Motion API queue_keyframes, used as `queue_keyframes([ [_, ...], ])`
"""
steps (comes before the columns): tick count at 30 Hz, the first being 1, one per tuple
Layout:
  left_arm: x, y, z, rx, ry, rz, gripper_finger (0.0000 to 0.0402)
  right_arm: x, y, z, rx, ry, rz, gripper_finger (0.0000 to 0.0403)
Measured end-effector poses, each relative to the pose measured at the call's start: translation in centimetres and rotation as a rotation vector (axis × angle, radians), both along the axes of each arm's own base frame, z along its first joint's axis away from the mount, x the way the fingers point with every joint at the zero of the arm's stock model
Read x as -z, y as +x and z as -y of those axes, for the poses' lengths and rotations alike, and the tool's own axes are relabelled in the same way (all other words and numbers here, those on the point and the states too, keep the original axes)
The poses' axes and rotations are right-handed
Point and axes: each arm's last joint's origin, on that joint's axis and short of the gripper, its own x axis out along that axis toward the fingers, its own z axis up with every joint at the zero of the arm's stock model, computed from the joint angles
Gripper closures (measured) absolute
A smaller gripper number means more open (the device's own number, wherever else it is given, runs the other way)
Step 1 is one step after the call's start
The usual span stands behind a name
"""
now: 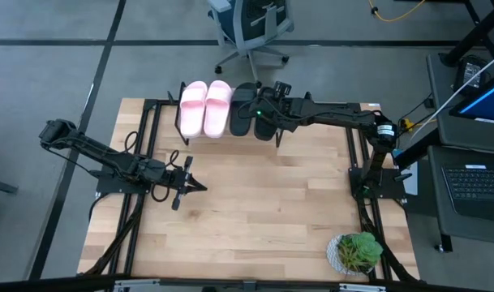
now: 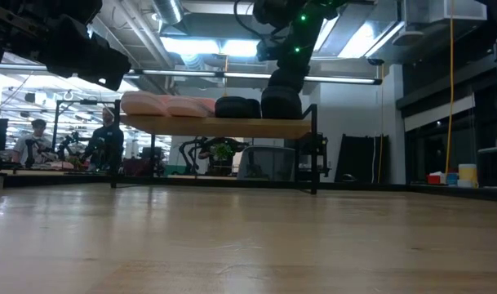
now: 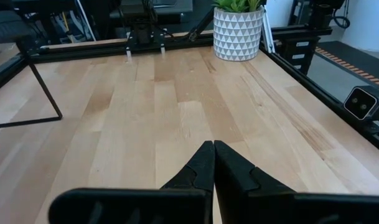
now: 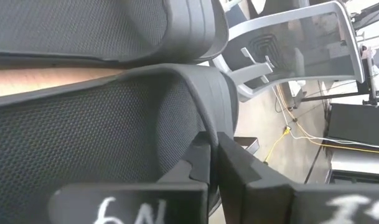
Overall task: Pick and place slides into the shelf
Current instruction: Put the black slipper on the shelf
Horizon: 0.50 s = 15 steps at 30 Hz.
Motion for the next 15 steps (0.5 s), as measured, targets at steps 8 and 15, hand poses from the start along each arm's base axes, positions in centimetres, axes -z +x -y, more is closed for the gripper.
queue_keyframes([
  [8, 0.0, 0.0, 0.0, -0.001, -0.001, 0.0, 0.0399, -0.07, -0.14, 0.42, 0.013, -0.004, 0.005, 0.039],
  [15, 0.0, 0.0, 0.0, -0.001, -0.001, 0.0, 0.0399, -0.04, -0.13, 0.44, 0.005, 0.01, 0.008, 0.0386],
])
